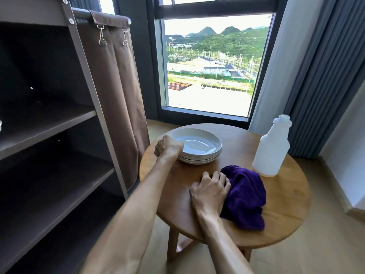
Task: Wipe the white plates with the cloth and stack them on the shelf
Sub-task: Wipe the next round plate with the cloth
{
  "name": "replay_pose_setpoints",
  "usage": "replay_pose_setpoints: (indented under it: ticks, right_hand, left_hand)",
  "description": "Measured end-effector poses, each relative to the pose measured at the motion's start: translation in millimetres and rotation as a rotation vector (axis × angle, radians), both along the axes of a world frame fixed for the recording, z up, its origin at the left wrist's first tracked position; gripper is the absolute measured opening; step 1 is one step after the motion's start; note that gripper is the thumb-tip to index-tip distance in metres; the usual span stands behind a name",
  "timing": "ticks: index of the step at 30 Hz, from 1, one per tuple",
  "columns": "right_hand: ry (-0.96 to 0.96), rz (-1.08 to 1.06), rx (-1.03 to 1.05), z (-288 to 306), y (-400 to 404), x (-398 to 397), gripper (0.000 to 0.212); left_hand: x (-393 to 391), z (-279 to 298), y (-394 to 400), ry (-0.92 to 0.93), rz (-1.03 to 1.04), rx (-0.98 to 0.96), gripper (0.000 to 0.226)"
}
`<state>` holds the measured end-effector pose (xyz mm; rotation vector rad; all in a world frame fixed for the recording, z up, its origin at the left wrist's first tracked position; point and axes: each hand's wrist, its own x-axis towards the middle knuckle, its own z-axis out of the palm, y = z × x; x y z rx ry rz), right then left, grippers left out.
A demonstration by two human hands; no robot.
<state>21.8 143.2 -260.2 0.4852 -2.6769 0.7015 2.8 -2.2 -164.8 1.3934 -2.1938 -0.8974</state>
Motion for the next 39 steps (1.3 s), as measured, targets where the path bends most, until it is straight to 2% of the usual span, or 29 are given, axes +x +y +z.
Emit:
replay_pose_setpoints:
  ticks: [3,4,7,9,13,17,20,21,24,28,31,32,34,36,39]
  right_hand:
    - [0.006,0.007,0.007,-1,0,-1,0.031]
    - [-0.003,0.012,0.015,-1,0,-2,0.031]
    - [-0.030,0.026,0.031,-2,2,-2,0.033]
    - [-0.036,0.042,0.035,-2,5,-2,0.035]
    - [-0.044,0.054,0.038,-2,7,-3,0.035]
    - [-0.023,0.043,0.056,-4,6,-11,0.028]
    - [-0.033,0.069,0.061,-5,8,-8,0.027]
    - [-0.037,0.077,0.037,-3,9,-7,0.028]
    - [-0.072,0.111,-0.166,5,9,1,0.032]
    - [0.009,0.176,-0.453,15,23,18,0.033]
    - [0.129,0.092,-0.363,27,34,21,0.033]
    - [0.099,0.018,-0.291,33,37,17,0.039]
    - [-0.113,-0.126,-0.158,40,45,9,0.053]
    - [-0.303,-0.175,-0.059,46,50,3,0.061]
    - [-0.314,-0.158,-0.173,56,49,-4,0.048]
  left_hand:
    - [-1,9,3,0.109,0.006,0.036,0.035]
    - [-2,13,2,0.186,0.015,0.115,0.034]
    - [-3,19,4,0.481,0.006,0.551,0.022]
    - [3,13,4,0.594,0.027,0.697,0.019]
    - [21,-5,0,0.791,0.055,0.763,0.012]
    - [64,19,29,1.020,0.119,0.918,0.024]
    - [117,29,56,1.141,0.085,0.990,0.039]
    - [135,28,66,1.148,0.080,0.979,0.042]
    - [176,18,93,1.133,0.127,0.902,0.030]
    - [206,-3,113,1.160,0.127,0.872,0.037]
    - [214,-10,120,1.181,0.119,0.866,0.038]
    - [215,-12,123,1.181,0.114,0.865,0.037]
    - [216,-16,126,1.137,0.094,0.864,0.033]
    - [215,-22,122,1.122,0.085,0.884,0.028]
    - [208,-27,111,1.112,0.071,0.904,0.033]
